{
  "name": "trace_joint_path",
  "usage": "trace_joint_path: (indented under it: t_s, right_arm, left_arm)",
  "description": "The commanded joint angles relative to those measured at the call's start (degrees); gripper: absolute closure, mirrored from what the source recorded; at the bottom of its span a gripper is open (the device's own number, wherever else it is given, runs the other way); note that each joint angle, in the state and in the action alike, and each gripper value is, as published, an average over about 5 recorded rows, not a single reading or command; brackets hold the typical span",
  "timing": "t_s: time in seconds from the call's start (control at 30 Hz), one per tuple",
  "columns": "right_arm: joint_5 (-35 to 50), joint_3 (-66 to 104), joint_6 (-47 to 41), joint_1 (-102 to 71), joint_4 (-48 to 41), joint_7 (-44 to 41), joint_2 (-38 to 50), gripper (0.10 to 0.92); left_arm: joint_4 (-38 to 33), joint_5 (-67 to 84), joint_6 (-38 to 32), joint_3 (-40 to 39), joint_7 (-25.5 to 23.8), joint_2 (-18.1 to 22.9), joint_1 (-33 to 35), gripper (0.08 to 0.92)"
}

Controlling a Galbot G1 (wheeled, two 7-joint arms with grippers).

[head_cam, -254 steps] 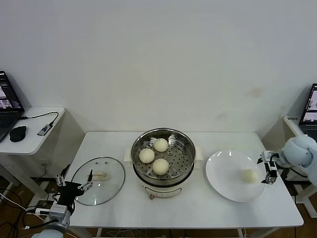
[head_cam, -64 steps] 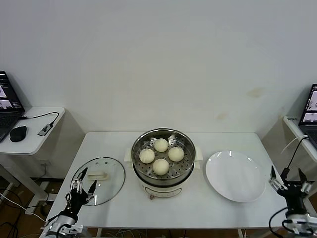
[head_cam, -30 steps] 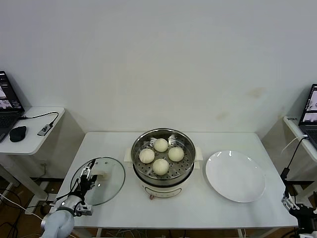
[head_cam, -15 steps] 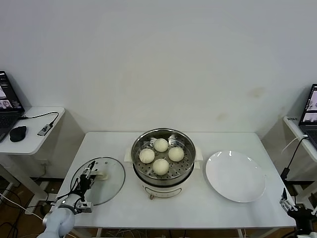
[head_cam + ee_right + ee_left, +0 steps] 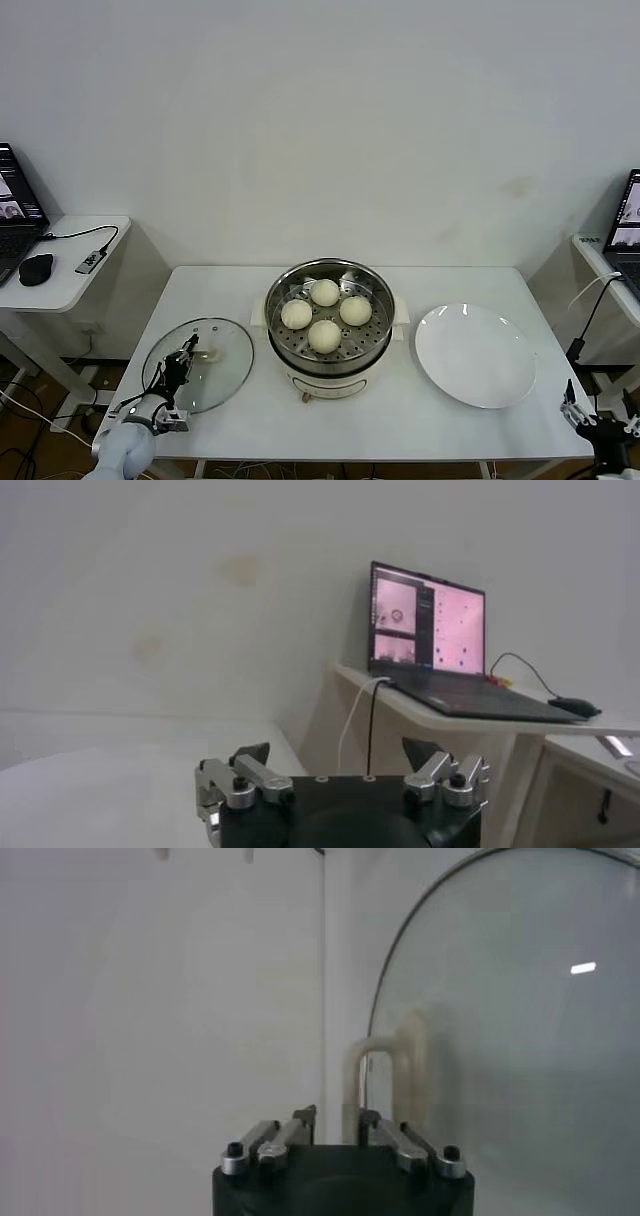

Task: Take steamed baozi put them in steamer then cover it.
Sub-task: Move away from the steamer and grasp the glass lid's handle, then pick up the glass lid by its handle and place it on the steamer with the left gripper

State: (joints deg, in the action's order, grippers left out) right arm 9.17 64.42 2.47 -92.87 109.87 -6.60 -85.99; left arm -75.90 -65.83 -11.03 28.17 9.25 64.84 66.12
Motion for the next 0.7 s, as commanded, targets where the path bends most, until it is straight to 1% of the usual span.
trace_joint_path:
  t_s: [0.03,0.2,0.43,0.57,0.7]
  right_arm:
    - [0.0,-0.2,0.2,-0.6,0.7,-0.9,0.8,0.203]
    - [0.1,-1.0,0.8,-1.6,1.7,-2.1,2.2,0.203]
    - [-0.2,-3.4,1.3,-2.2,2.5,-2.7,2.9,0.203]
    - [-0.6,-4.8,1.3,-2.5,3.1,-2.8,3.1,0.203]
    - [-1.5,-5.6,1.5,-2.8,3.6,-3.0,3.3,0.203]
  left_arm:
    - [-6.3,0.1,0.6,1.2,2.8,-0.4,2.0,0.851]
    - [-15.4,1.4,4.8,3.2,1.3,-1.9,5.3,0.859]
    - [-30.3,5.4,12.3,7.9,-5.8,-6.2,9.8,0.859]
    - [-36.4,9.0,16.0,9.1,-9.0,-9.5,10.1,0.859]
    - [-41.1,12.8,19.8,6.7,-11.8,-12.3,8.2,0.859]
